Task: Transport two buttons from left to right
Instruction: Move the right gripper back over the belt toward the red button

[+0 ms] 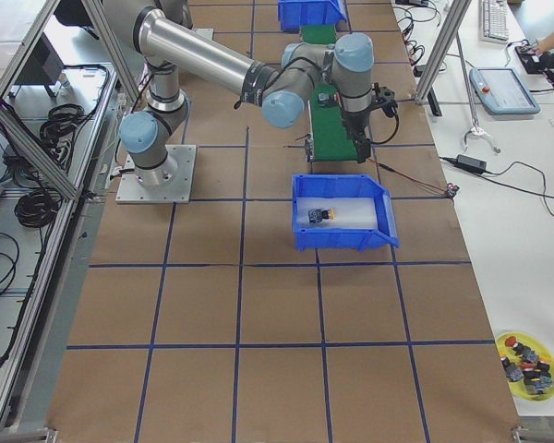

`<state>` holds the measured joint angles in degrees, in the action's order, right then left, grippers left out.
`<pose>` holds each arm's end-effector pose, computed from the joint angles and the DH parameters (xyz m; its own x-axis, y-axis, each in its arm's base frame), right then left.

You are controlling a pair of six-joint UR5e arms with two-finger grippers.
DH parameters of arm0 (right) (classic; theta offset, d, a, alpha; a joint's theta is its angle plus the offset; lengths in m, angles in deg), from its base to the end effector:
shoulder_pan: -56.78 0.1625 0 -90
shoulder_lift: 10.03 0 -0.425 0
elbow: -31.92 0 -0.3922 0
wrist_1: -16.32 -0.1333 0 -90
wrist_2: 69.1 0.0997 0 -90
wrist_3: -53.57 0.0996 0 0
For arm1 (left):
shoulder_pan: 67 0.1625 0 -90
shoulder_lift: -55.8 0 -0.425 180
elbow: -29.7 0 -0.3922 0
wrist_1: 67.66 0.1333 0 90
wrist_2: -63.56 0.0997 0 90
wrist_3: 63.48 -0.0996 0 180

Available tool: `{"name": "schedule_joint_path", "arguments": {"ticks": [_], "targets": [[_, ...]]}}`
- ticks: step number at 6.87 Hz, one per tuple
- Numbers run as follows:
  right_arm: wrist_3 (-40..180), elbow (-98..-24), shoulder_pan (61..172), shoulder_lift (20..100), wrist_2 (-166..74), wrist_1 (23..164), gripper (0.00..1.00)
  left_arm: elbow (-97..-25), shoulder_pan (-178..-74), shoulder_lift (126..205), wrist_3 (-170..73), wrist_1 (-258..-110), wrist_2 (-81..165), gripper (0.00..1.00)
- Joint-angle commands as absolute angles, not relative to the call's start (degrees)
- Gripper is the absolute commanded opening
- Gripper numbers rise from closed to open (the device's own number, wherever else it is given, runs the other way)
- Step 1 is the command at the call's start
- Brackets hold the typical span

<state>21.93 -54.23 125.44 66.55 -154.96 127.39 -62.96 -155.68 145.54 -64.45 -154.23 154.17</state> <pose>-0.0885 -0.6127 0.4332 -0.9824 -0.1812 0.0444 -0.1865 0.9604 -0.2068 -0.1209 -0.4943 0.4733 -0.9999 -0.0063 -0.0109 -0.0061 0.9998 -0.0178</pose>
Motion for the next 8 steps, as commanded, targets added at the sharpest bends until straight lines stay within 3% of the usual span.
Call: {"name": "schedule_joint_path", "arguments": {"ticks": [1,5,8], "targets": [[33.65,-53.68,134.34,67.05,-155.84,123.13,1.0,-63.03,-155.68,145.54,-64.45,-154.23,154.09,1.0],[51.76,-54.47,145.52,66.52,-155.67,120.29,1.0,-63.03,-155.68,145.54,-64.45,-154.23,154.17,1.0],[55.59,-60.95,147.66,65.99,-154.7,125.18,0.97,-63.03,-155.68,145.54,-64.45,-154.23,154.17,1.0]]}}
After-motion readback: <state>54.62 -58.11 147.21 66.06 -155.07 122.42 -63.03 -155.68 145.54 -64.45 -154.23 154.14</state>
